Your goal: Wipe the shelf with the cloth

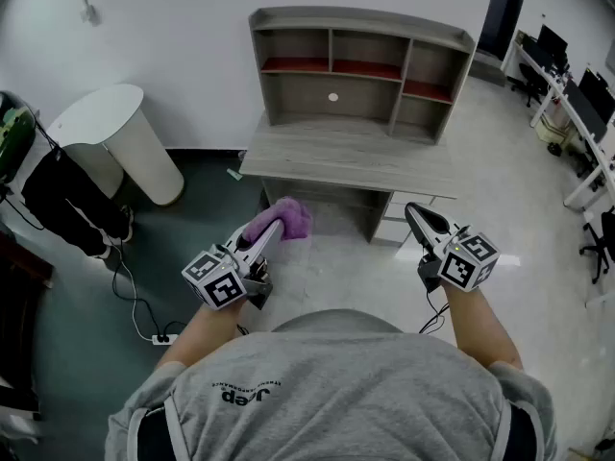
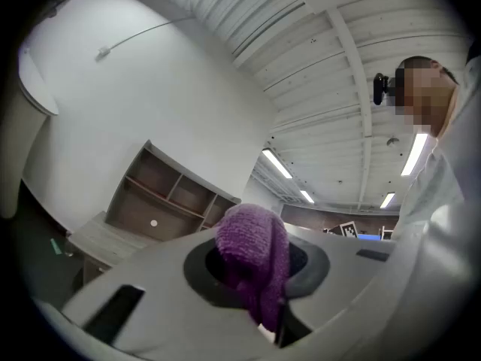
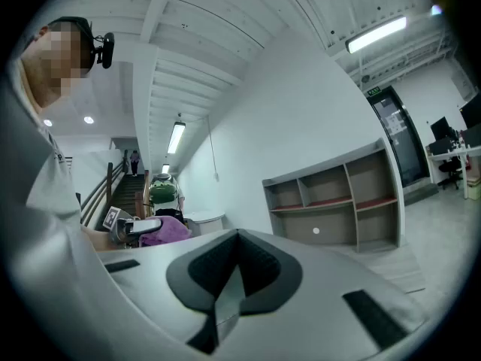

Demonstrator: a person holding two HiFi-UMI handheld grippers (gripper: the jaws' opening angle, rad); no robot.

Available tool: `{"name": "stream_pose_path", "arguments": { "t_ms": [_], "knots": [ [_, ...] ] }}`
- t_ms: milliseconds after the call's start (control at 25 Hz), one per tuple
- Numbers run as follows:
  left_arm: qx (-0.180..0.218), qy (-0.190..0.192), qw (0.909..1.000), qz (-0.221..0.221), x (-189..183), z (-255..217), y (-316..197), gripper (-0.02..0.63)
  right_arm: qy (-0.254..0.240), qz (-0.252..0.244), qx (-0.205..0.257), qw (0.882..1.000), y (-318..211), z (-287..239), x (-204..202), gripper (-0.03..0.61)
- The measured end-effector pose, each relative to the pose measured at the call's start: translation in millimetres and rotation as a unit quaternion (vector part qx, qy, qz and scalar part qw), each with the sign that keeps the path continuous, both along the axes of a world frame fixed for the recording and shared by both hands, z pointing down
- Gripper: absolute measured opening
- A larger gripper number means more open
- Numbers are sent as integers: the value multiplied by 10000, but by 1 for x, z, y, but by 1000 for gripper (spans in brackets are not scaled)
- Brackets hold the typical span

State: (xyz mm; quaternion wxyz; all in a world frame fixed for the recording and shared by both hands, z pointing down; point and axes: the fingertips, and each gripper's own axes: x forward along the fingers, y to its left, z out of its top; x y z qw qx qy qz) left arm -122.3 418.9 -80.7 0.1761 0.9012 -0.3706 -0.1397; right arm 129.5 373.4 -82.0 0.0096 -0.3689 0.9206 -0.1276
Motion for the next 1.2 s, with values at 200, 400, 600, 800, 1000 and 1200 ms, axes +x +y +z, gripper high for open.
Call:
{"name": "stream_pose_path", "arguments": {
  "t_ms": [200, 400, 600, 800, 1000, 1200],
  "knots": [
    [43, 2, 10000, 45, 6, 3, -3, 67, 18, -32, 37, 10000, -4, -2, 3, 10],
    [-67, 3, 9999, 80, 20, 6, -5, 67, -21, -22, 1, 10000, -7, 2, 14, 9],
    [-92, -9, 9999, 94, 42, 5, -9, 67, -182, -44, -131, 9997, -12, 0, 31, 11],
    [-133, 17, 9999, 38, 72, 5, -11, 67, -177, -153, -153, 9996, -10, -1, 58, 12],
    [-257, 105, 9996, -11, 114, 17, -12, 67, -119, -287, -137, 9994, -8, 3, 96, 12],
    [-433, 151, 9989, 37, 152, 37, -20, 67, -114, -494, -240, 9984, -18, 22, 120, 14]
  ]
}}
